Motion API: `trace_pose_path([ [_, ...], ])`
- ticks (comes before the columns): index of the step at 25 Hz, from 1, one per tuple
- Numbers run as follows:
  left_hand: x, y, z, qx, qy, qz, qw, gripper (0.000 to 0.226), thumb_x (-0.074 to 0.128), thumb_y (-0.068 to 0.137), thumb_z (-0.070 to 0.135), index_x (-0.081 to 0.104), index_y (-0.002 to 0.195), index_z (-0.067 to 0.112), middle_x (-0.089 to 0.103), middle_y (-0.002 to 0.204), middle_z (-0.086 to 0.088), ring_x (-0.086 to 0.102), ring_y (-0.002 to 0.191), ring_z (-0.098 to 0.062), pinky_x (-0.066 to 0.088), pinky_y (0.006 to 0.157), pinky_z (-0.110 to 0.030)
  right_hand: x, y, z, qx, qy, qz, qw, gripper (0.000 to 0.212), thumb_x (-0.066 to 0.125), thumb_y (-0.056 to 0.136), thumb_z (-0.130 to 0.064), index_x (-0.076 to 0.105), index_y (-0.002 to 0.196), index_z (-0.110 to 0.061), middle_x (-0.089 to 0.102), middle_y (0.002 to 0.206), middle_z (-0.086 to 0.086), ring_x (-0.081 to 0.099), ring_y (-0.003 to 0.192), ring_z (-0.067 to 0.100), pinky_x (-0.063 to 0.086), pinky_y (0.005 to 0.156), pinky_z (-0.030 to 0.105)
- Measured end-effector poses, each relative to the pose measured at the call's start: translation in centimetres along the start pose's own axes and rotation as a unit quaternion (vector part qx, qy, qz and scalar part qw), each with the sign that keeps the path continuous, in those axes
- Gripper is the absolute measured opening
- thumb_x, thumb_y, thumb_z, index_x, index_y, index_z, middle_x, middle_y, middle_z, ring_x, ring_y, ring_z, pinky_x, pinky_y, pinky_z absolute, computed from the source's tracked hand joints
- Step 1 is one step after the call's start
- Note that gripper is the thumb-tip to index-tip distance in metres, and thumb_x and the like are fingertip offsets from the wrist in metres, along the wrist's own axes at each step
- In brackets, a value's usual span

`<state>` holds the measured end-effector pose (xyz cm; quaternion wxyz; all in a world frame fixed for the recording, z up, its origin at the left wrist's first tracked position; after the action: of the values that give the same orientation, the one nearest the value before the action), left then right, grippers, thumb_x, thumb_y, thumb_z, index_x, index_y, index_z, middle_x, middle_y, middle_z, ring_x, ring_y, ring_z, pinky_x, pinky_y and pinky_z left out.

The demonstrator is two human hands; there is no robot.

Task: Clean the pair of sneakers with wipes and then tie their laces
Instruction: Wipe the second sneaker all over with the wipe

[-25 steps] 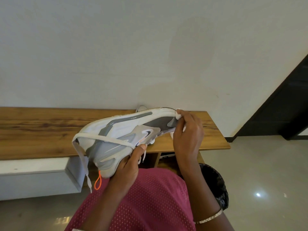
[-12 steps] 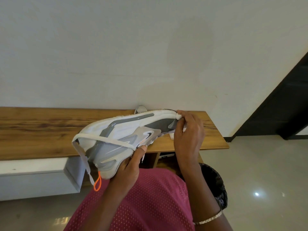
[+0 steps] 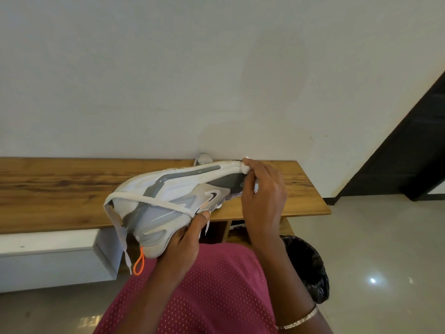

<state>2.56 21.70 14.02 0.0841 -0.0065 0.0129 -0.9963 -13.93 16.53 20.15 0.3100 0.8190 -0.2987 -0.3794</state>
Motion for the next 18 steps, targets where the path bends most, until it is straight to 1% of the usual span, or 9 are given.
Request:
trace_pose_path([
  [3, 0.0, -0.1, 0.0, 0.000, -0.009, -0.002, 1.000, 0.061, 0.062, 0.067, 0.066, 0.065, 0.124, 0.042, 0.063, 0.129, 0.019, 0.053, 0.123, -0.003, 0.034, 0.093, -0.009, -0.4, 0.2, 1.8, 0.061, -0.018, 0.005, 0.998, 0.025, 0.061, 0.093, -0.001, 0.072, 0.113, -0.012, 0.071, 0.104, 0.002, 0.062, 0.098, 0.020, 0.041, 0.077, 0.013],
  [5, 0.2, -0.1, 0.0, -0.007, -0.003, -0.008, 1.000, 0.053, 0.063, 0.068, 0.066, 0.064, 0.118, 0.048, 0.064, 0.126, 0.021, 0.055, 0.119, -0.001, 0.035, 0.092, -0.009, -0.4, 0.1, 1.1, 0.063, -0.019, 0.004, 0.998, 0.025, 0.061, 0.093, -0.001, 0.072, 0.112, -0.012, 0.072, 0.105, 0.002, 0.062, 0.099, 0.020, 0.037, 0.078, 0.009],
  [6, 0.4, -0.1, -0.1, -0.011, -0.002, -0.014, 1.000, 0.044, 0.066, 0.074, 0.060, 0.063, 0.117, 0.048, 0.064, 0.125, 0.022, 0.055, 0.117, 0.002, 0.035, 0.092, -0.009, -0.3, 0.0, 0.3, 0.051, -0.017, 0.004, 0.999, 0.025, 0.062, 0.092, -0.001, 0.072, 0.112, -0.012, 0.072, 0.106, 0.003, 0.062, 0.100, 0.019, 0.041, 0.079, 0.012],
  [8, 0.6, 0.0, -0.2, -0.017, 0.002, -0.032, 0.999, 0.028, 0.067, 0.089, 0.047, 0.067, 0.116, 0.044, 0.066, 0.122, 0.021, 0.056, 0.117, 0.002, 0.038, 0.099, -0.017, 0.1, -0.6, -2.2, 0.010, -0.003, 0.004, 1.000, 0.026, 0.064, 0.089, 0.001, 0.072, 0.111, -0.011, 0.072, 0.107, 0.003, 0.061, 0.102, 0.018, 0.050, 0.083, 0.024],
  [10, 0.7, 0.3, -0.4, -0.025, 0.025, -0.062, 0.997, 0.016, 0.057, 0.097, 0.039, 0.072, 0.102, 0.044, 0.071, 0.107, 0.021, 0.061, 0.105, 0.004, 0.043, 0.095, -0.021, 0.6, -1.7, -4.8, -0.049, 0.013, -0.010, 0.999, 0.027, 0.060, 0.088, 0.001, 0.073, 0.109, -0.010, 0.072, 0.108, 0.004, 0.059, 0.104, 0.018, 0.049, 0.087, 0.027],
  [12, 1.1, 0.1, -0.2, -0.038, 0.084, -0.104, 0.990, 0.027, 0.047, 0.104, 0.027, 0.066, 0.094, 0.044, 0.067, 0.097, 0.022, 0.062, 0.088, 0.010, 0.043, 0.082, -0.011, 0.9, -3.0, -6.3, -0.106, 0.016, -0.037, 0.994, 0.028, 0.053, 0.090, -0.004, 0.073, 0.110, -0.006, 0.073, 0.109, 0.006, 0.060, 0.105, 0.019, 0.048, 0.090, 0.027],
  [14, 1.1, 0.0, 0.0, -0.019, 0.071, -0.084, 0.994, 0.021, 0.053, 0.102, 0.025, 0.069, 0.096, 0.038, 0.072, 0.094, 0.023, 0.060, 0.088, 0.017, 0.042, 0.079, -0.005, 0.6, -2.7, -5.6, -0.122, 0.006, -0.038, 0.992, 0.031, 0.049, 0.091, -0.009, 0.072, 0.111, -0.004, 0.073, 0.109, 0.008, 0.061, 0.105, 0.021, 0.049, 0.089, 0.027],
  [16, 0.6, -0.2, 0.5, -0.007, 0.022, -0.039, 0.999, 0.008, 0.065, 0.093, 0.038, 0.072, 0.094, 0.041, 0.072, 0.093, 0.030, 0.058, 0.096, 0.018, 0.040, 0.082, -0.005, 0.0, -1.5, -3.2, -0.081, -0.023, -0.014, 0.996, 0.029, 0.052, 0.091, -0.010, 0.073, 0.109, -0.003, 0.073, 0.107, 0.009, 0.063, 0.101, 0.023, 0.052, 0.083, 0.028],
  [18, 0.8, -0.2, 0.9, 0.017, 0.008, -0.033, 0.999, 0.012, 0.069, 0.092, 0.030, 0.070, 0.093, 0.042, 0.068, 0.087, 0.040, 0.054, 0.094, 0.025, 0.037, 0.081, 0.002, -0.7, -0.4, -0.9, -0.021, -0.047, 0.000, 0.999, 0.022, 0.061, 0.090, -0.002, 0.073, 0.109, -0.005, 0.074, 0.104, 0.008, 0.064, 0.098, 0.024, 0.053, 0.078, 0.030],
])
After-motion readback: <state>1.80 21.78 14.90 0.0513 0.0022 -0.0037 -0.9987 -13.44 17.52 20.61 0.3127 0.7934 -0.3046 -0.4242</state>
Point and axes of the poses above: each hand's wrist, its own y-axis towards the middle knuckle, its own x-axis out of the palm, z = x × y, the point moved 4 cm from there along y, towards the middle knuckle
